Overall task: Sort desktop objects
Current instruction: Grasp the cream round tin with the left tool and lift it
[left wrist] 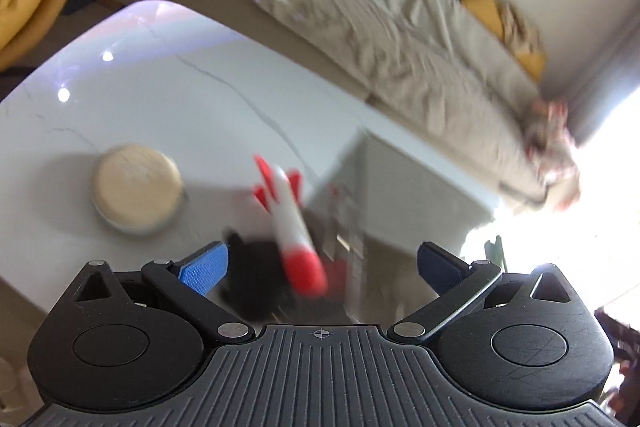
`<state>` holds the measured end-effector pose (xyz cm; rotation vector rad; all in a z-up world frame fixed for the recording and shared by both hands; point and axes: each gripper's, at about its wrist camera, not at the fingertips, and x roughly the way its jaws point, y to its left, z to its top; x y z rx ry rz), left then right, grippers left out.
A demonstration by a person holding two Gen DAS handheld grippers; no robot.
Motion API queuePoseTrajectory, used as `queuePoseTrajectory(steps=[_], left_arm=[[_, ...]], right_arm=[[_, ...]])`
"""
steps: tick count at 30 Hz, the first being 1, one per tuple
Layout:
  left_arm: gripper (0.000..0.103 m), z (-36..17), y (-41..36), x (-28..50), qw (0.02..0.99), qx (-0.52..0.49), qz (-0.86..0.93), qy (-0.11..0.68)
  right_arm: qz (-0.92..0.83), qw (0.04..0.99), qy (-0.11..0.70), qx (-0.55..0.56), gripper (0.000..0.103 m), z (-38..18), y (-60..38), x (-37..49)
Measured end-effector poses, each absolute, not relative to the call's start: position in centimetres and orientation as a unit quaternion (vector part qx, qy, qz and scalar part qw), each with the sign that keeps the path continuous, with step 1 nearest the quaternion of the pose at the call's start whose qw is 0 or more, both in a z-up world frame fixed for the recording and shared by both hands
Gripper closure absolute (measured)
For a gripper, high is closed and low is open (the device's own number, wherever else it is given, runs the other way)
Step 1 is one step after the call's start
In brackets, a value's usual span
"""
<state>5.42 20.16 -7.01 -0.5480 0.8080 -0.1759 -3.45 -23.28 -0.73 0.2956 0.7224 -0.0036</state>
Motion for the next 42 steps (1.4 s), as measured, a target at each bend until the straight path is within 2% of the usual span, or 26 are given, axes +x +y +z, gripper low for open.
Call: queuePoseTrajectory(steps=[2, 5, 10, 13, 17, 22, 26, 34, 42], left_arm=[[0.0, -8.8, 24.1, 6.6, 0.883, -0.28, -0.073, 0.369], [0.0, -12.2, 29.0, 8.9, 0.874, -0.285, -0.052, 0.39], [0.0, -17.9, 33.6, 12.3, 0.819, -0.346, -0.082, 0.45], [0.0, -20.0, 34.0, 13.6, 0.801, -0.367, -0.115, 0.459], [0.0, -22.4, 33.8, 15.3, 0.786, -0.382, -0.144, 0.465], [0.0, -24.2, 33.6, 17.2, 0.778, -0.405, -0.208, 0.432], [0.0, -24.2, 33.0, 19.7, 0.773, -0.397, -0.24, 0.432], [0.0, -23.4, 26.5, 23.4, 0.749, -0.305, -0.321, 0.493], [0.002, -23.3, 22.6, 22.4, 0.724, -0.328, -0.363, 0.486]], right_arm=[[-0.014, 0.943, 0.31, 0.118, 0.0, -0.7, -23.5, -3.8], [-0.014, 0.959, 0.274, 0.078, 0.0, -0.8, -23.3, -3.7], [0.024, 0.96, 0.265, 0.091, 0.0, -1.3, -22.6, -2.4], [0.051, 0.957, 0.27, 0.091, 0.0, -1.5, -21.8, -1.3], [0.077, 0.95, 0.285, 0.101, 0.0, -1.7, -20.7, -0.1], [0.14, 0.931, 0.301, 0.15, 0.0, -2.3, -20.8, 0.6], [0.136, 0.922, 0.318, 0.176, 0.0, -2.9, -22.3, 0.9], [0.109, 0.921, 0.325, 0.185, 0.0, -3.8, -23.9, 2.0], [0.115, 0.921, 0.321, 0.189, 0.0, -4.5, -24.3, 3.0]])
